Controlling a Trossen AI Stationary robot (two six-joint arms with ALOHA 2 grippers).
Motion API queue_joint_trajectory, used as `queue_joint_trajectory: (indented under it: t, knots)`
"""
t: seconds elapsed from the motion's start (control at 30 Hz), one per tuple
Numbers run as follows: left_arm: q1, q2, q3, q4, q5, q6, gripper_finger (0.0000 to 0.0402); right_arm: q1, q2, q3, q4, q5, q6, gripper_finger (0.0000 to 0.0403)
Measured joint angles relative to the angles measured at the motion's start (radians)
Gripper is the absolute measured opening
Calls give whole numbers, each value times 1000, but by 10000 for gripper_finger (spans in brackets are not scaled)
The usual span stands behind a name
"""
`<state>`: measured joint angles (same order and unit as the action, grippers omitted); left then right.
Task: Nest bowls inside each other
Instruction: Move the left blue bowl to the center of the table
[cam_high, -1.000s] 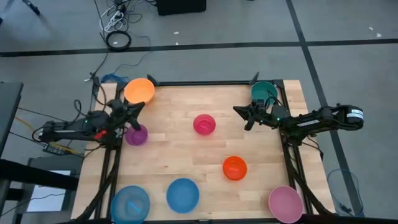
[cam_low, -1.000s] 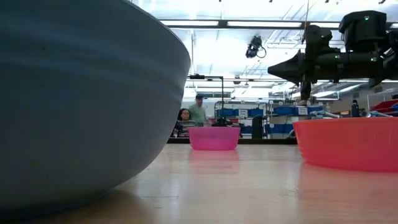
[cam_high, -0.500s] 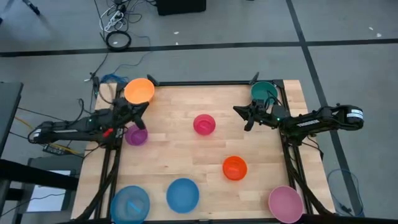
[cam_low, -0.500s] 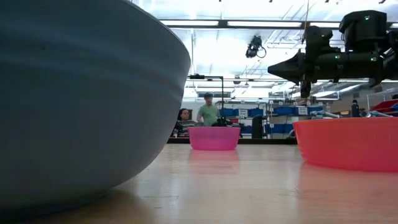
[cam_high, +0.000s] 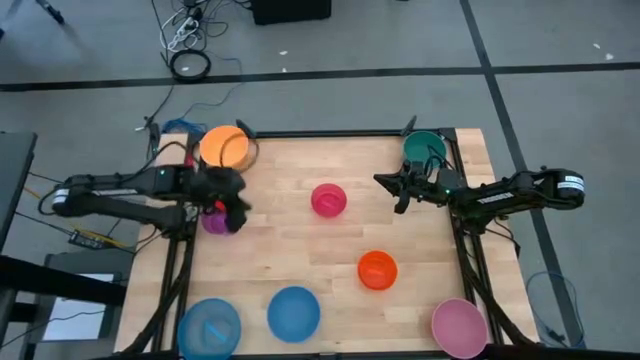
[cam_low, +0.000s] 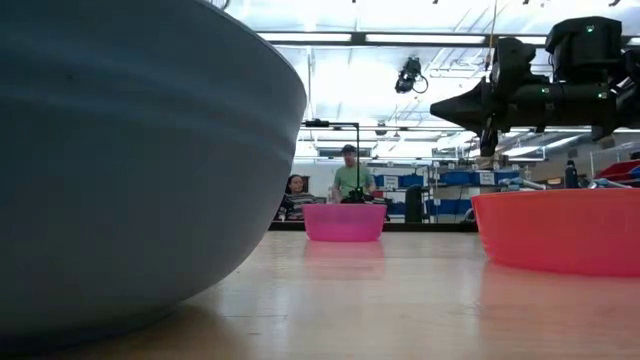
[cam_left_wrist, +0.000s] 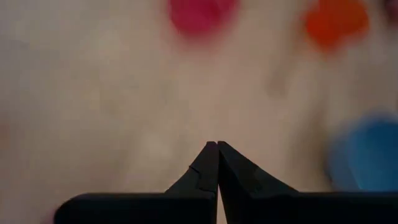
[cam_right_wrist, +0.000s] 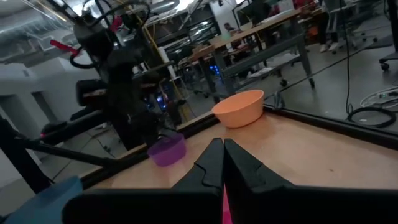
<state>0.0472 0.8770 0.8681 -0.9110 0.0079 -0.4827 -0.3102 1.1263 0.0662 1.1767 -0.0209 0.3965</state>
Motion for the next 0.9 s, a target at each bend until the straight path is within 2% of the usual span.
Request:
queue_joint_trajectory:
  t: [0.13,0.33,0.6,0.77,0.9]
  knots:
    - [-109,72,82,-178,154,5,12,0,0,0,0,-1,13,0]
    - [-336,167,94,-236,299,-81,12,0,0,0,0,-1,54,0]
    - [-630,341,94,-175,317,-145,24,0,0,0,0,0,74,0]
    - [-745,447,93,-113,224,-128,59,0,0,0,0,0,87,0]
    - [-795,511,93,-46,172,-145,93,0,0,0,0,0,108,0]
